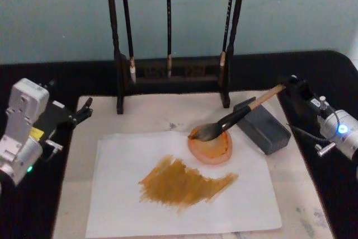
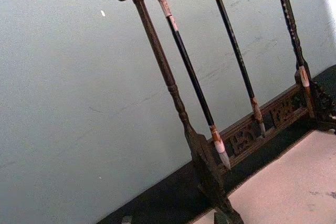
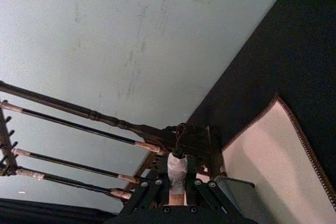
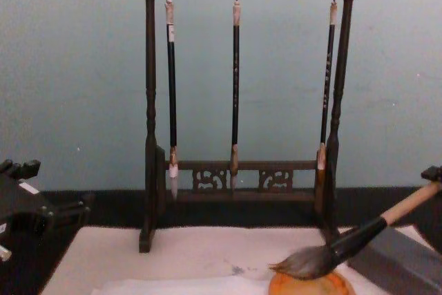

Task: Pick up the brush from the inkstone, write on the paper, then place the brush back to its original position.

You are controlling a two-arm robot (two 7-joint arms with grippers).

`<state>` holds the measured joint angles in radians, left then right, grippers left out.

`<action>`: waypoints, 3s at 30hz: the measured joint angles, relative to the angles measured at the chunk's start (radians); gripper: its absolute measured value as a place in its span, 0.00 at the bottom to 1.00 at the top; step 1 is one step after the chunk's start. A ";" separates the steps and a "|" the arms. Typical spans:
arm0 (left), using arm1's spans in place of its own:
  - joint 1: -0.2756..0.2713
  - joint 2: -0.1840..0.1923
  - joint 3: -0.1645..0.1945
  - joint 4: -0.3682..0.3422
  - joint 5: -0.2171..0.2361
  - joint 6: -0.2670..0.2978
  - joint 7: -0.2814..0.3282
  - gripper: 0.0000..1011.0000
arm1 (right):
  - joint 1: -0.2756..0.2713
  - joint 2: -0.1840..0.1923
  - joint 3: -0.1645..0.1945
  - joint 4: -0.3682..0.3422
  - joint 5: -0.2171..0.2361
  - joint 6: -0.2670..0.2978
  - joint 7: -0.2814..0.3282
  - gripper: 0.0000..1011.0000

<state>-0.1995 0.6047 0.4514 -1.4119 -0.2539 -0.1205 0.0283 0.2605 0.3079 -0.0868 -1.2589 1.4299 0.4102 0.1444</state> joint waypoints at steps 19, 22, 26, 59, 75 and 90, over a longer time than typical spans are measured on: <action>0.000 0.000 0.000 0.000 0.000 0.000 0.000 1.00 | 0.064 0.029 -0.071 0.102 0.007 -0.012 0.025 0.16; 0.000 0.000 0.000 0.000 0.000 0.000 0.000 1.00 | 0.069 0.031 -0.078 0.110 0.007 -0.017 0.027 0.16; 0.000 0.000 0.000 0.000 0.000 0.000 0.000 1.00 | 0.080 0.036 -0.090 0.123 0.012 -0.025 0.030 0.16; 0.000 0.000 0.000 0.000 0.000 0.000 0.000 1.00 | 0.127 0.049 -0.130 0.180 0.025 -0.041 0.049 0.33; 0.000 0.000 0.000 0.000 0.000 0.000 0.000 1.00 | 0.126 0.048 -0.128 0.178 0.025 -0.040 0.047 0.81; 0.000 0.000 0.000 0.000 0.000 0.000 0.000 1.00 | 0.125 0.048 -0.128 0.178 0.024 -0.040 0.047 0.99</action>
<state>-0.1995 0.6047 0.4514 -1.4120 -0.2539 -0.1206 0.0283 0.3859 0.3560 -0.2145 -1.0809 1.4540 0.3698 0.1914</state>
